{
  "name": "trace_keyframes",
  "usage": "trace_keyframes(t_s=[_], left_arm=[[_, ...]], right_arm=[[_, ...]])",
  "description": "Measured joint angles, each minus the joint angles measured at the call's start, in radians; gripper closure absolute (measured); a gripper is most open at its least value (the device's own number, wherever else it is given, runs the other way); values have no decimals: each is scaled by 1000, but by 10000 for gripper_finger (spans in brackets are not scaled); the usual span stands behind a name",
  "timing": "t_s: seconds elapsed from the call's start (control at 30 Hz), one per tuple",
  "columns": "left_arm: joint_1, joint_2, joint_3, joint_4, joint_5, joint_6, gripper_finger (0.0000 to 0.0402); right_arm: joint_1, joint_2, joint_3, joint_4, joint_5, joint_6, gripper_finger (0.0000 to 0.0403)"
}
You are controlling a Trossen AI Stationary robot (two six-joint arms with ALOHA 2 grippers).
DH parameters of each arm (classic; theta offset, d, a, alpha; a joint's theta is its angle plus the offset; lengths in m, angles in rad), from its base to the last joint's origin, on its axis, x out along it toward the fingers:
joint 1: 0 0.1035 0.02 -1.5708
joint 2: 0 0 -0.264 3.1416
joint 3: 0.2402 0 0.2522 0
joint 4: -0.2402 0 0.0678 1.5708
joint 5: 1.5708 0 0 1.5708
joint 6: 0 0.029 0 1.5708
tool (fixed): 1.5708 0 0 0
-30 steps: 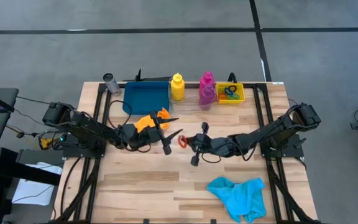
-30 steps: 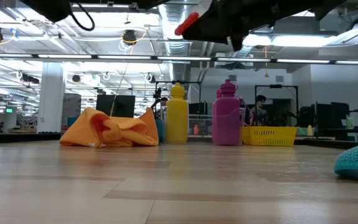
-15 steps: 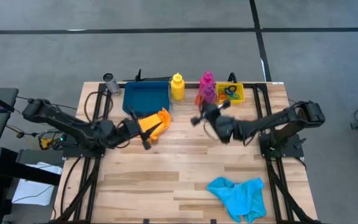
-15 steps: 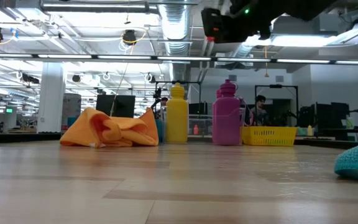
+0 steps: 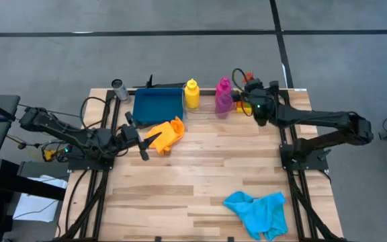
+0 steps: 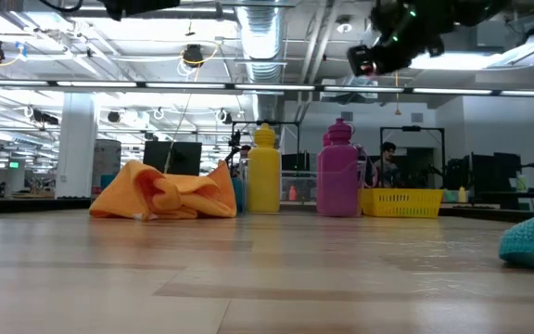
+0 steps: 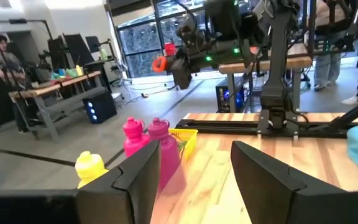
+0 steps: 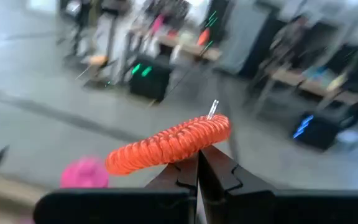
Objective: Pick & Place Sports Items
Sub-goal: Put the orange spring keychain into the yellow bin, then fold the orange towel
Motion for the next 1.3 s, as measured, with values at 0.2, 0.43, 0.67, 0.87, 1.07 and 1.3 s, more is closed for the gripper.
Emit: trace_keyframes(t_s=[0.2, 0.43, 0.67, 0.87, 1.07, 1.3], left_arm=[[0, -17, -11, 29, 3, -86, 211], [0, -15, -11, 53, 13, -96, 211], [0, -16, -11, 53, 13, -96, 211], [0, -15, -11, 53, 13, -96, 211], [0, -15, -11, 54, 36, -142, 211], [0, 21, -11, 45, 304, -207, 211]], right_arm=[[-219, -17, 76, -572, -465, 500, 403], [-398, 49, 91, -713, -766, 546, 403], [-409, 105, 90, -691, -767, 522, 398], [-410, 111, 89, -687, -756, 483, 359], [-407, 111, 89, -684, -756, 478, 311], [-367, 110, 88, -736, -754, 286, 300]])
